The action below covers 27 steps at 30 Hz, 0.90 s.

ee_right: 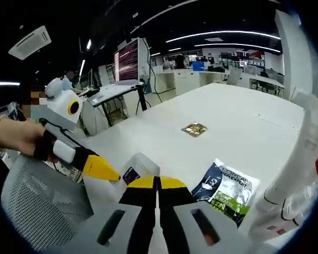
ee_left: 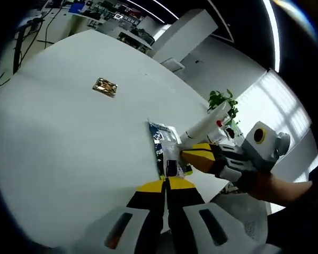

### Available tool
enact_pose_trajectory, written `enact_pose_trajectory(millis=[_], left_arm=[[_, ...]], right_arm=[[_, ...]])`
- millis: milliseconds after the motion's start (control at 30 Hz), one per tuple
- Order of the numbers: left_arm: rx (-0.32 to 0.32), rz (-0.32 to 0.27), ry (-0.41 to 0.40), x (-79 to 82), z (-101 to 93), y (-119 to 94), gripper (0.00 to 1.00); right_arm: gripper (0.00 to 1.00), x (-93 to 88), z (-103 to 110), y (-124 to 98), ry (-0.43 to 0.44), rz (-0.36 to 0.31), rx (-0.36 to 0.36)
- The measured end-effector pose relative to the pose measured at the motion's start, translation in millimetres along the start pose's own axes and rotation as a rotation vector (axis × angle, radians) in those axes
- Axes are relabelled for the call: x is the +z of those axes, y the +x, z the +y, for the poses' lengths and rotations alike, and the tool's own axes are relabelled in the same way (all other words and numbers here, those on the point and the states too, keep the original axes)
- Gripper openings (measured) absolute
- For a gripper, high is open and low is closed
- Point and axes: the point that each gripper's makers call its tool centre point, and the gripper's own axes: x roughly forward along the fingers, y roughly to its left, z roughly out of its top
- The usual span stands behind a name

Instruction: Arrange the skincare products in the storage area until every visible bottle or jar stands upright without overlapping.

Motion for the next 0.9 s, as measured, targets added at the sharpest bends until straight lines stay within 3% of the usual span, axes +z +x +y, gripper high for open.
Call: enact_pose_trajectory(millis=[167, 600, 900], left_arm=[[0.014, 0.025, -0.002, -0.5, 8.2, 7.9, 0.0], [0.085, 0.118, 0.093, -0.1, 31.5, 27.8, 0.0], [0.134, 0.165, 0.187, -2.2, 38.0, 33.3, 0.01]], right_arm=[[0.01, -9.9, -8.7, 14.1, -0.007, 0.023, -0.004], [0.01, -33.3, -19.9, 41.4, -0.035, 0.116, -0.015], [0.01, -43.0, -19.8, 51.1, -0.152, 0.174, -0.01]])
